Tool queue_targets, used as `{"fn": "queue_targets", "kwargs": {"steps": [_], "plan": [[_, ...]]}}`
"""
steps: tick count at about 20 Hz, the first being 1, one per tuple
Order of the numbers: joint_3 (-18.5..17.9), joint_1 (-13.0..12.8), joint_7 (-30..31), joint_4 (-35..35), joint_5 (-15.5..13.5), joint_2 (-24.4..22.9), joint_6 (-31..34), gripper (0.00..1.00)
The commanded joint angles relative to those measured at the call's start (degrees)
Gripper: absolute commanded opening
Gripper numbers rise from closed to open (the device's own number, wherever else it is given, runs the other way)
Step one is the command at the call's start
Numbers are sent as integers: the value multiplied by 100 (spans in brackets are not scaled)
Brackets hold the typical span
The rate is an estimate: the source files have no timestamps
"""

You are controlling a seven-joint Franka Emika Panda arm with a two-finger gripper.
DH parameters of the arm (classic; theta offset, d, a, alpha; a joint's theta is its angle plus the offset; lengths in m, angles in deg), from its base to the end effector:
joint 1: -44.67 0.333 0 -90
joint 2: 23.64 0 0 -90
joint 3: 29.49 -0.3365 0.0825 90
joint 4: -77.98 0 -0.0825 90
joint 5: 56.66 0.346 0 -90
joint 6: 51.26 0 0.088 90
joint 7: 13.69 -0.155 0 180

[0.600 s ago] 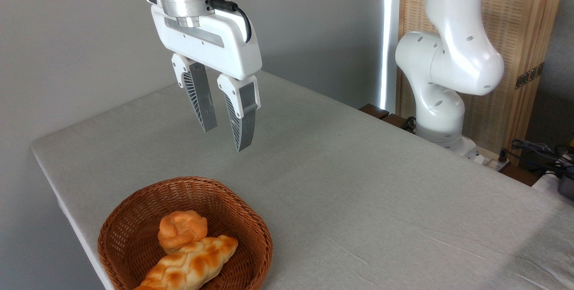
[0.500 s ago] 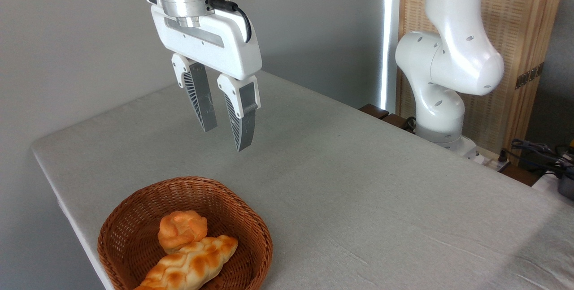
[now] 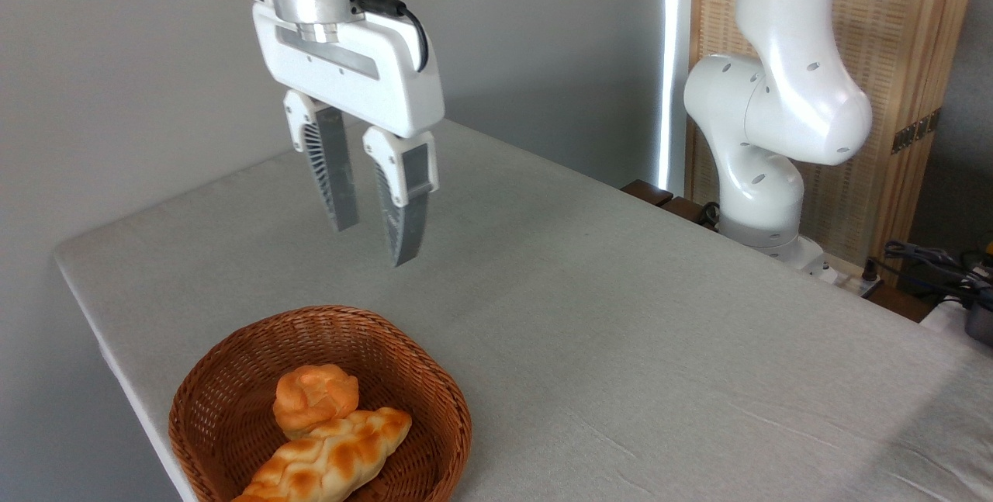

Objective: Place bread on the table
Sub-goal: 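Lower the open gripper onto the round orange bun and close it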

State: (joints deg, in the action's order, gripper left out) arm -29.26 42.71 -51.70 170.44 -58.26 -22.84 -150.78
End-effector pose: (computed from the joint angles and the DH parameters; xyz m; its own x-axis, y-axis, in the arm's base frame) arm 0.5412 -0.0245 0.5866 0.7602 -0.6414 0.1031 -0.6406 -0.7665 -0.0451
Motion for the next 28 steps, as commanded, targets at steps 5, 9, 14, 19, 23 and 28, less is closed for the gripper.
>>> {"fn": "queue_targets", "kwargs": {"steps": [5,9,14,19,23,28], "plan": [[276,-42,-120,1203,1,183,-2042,100],[329,-42,-172,1477,10,386,-2554,100],[355,-42,-321,1486,1,754,-3019,100],[592,-42,-330,1486,1,1151,-3433,100],[610,-33,-681,1486,273,1186,-3504,22],[610,-33,-708,1486,282,1177,-3495,8]]}}
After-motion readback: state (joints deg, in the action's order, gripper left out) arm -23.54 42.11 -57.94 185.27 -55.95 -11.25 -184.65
